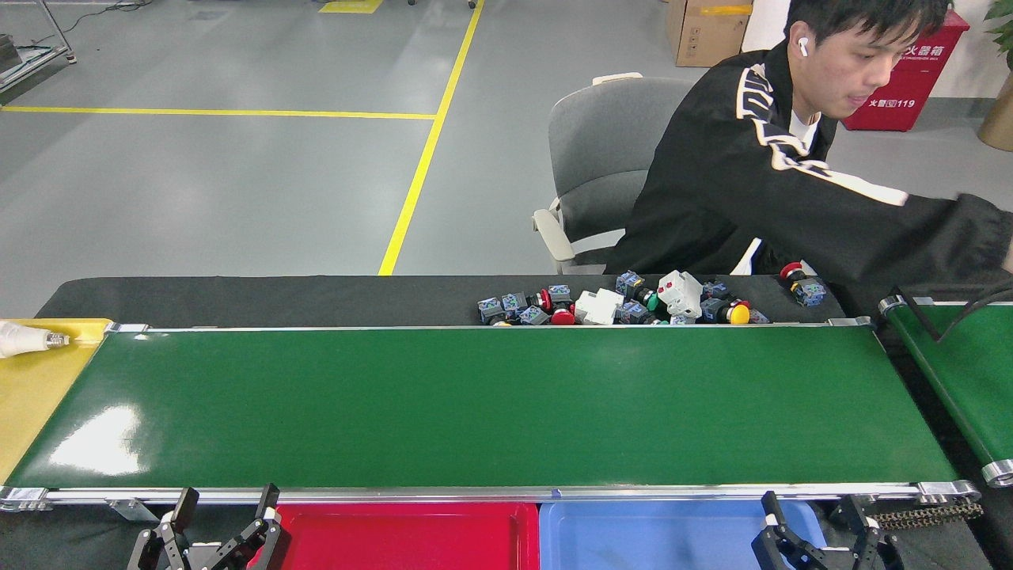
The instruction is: Pick switch part from conveyor to tray
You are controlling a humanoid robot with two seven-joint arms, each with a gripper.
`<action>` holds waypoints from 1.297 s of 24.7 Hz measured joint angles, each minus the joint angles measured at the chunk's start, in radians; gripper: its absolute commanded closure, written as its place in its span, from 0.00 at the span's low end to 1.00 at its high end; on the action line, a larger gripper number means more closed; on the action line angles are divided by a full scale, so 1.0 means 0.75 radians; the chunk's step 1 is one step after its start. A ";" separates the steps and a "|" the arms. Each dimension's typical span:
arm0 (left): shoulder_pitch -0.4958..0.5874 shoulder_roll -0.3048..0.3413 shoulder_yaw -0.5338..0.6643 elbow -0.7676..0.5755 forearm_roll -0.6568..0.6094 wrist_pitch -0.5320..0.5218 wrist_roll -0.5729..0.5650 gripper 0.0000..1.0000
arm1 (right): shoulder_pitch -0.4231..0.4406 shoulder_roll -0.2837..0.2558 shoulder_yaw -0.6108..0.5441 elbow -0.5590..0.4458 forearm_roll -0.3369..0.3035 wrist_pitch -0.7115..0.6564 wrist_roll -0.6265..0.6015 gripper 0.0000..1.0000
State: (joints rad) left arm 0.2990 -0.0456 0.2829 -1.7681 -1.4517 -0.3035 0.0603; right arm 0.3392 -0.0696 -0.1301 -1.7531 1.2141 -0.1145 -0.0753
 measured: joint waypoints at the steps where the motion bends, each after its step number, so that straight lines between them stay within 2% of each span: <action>1: 0.000 0.000 -0.001 0.000 0.000 -0.001 0.001 0.00 | 0.000 0.000 0.000 0.000 0.000 0.000 0.000 0.02; 10: 0.006 0.000 -0.007 0.000 0.000 -0.002 0.002 0.00 | 0.000 0.000 0.000 0.000 0.000 -0.001 0.000 0.02; 13: 0.008 -0.004 -0.007 0.000 0.000 -0.004 0.045 0.00 | 0.000 -0.001 0.000 0.000 0.000 -0.001 0.000 0.02; 17: 0.024 -0.004 0.005 0.000 0.003 -0.085 0.126 0.00 | 0.000 -0.001 0.000 0.000 0.002 -0.001 0.000 0.02; 22: 0.026 -0.004 0.026 0.000 0.016 -0.138 0.143 0.00 | -0.002 -0.001 0.000 0.000 0.004 0.002 0.001 0.03; 29: 0.026 0.007 0.041 0.000 0.077 -0.148 0.153 0.00 | -0.004 -0.019 0.000 0.000 0.031 0.004 0.002 0.05; 32: 0.026 0.007 0.041 0.000 0.159 -0.154 0.156 0.00 | -0.006 -0.019 -0.001 0.000 0.032 0.005 -0.010 0.05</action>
State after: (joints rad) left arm 0.3183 -0.0406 0.3135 -1.7682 -1.3324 -0.4193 0.1771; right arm 0.3350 -0.0842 -0.1307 -1.7533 1.2381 -0.1106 -0.0827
